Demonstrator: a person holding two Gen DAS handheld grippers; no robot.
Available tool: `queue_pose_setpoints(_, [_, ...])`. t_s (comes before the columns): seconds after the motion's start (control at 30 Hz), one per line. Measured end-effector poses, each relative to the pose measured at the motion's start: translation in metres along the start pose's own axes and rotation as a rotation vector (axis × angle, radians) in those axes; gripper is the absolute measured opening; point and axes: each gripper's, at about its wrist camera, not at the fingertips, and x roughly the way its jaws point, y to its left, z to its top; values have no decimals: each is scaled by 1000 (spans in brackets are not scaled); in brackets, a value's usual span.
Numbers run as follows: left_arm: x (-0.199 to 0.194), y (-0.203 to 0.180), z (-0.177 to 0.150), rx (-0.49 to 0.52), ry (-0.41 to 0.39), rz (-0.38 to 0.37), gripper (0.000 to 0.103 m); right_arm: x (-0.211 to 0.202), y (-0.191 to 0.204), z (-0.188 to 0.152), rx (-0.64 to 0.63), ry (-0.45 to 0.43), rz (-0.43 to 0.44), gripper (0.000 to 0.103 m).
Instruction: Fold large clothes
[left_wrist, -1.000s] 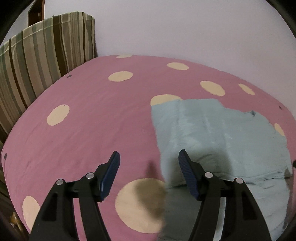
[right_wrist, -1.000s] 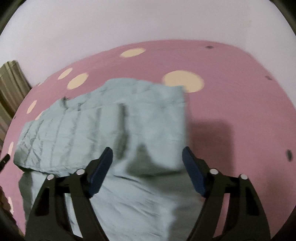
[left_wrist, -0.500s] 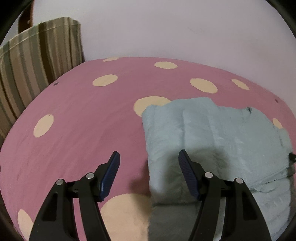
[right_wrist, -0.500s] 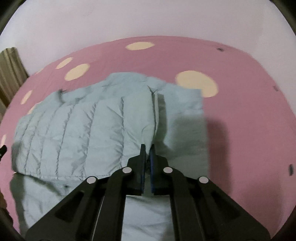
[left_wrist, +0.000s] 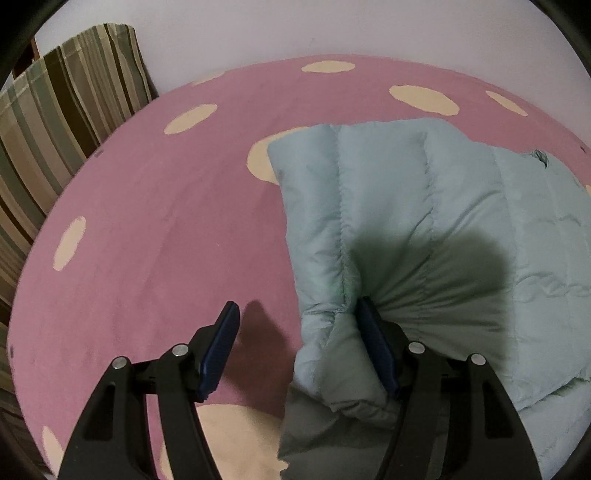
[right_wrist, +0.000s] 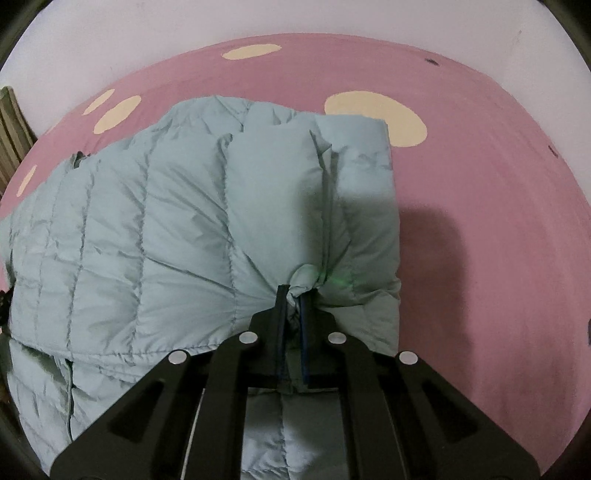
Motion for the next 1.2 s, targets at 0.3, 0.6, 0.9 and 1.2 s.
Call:
queue_pose_setpoints(0.3, [-66, -23, 26, 4, -170, -40, 65, -60, 26, 26, -16, -154, 42, 43])
queue_pose_setpoints(0.6, [20, -65, 39, 119, 10, 86, 62, 33, 51, 43, -79, 51, 45, 43])
queue_pose_setpoints(0.9, [-60, -57, 12, 86, -142, 18, 60, -32, 43, 8, -84, -67, 48, 43])
queue_pose_setpoints(1.2, [-16, -83, -3, 155, -11, 11, 60, 4, 35, -12, -98, 18, 32, 44])
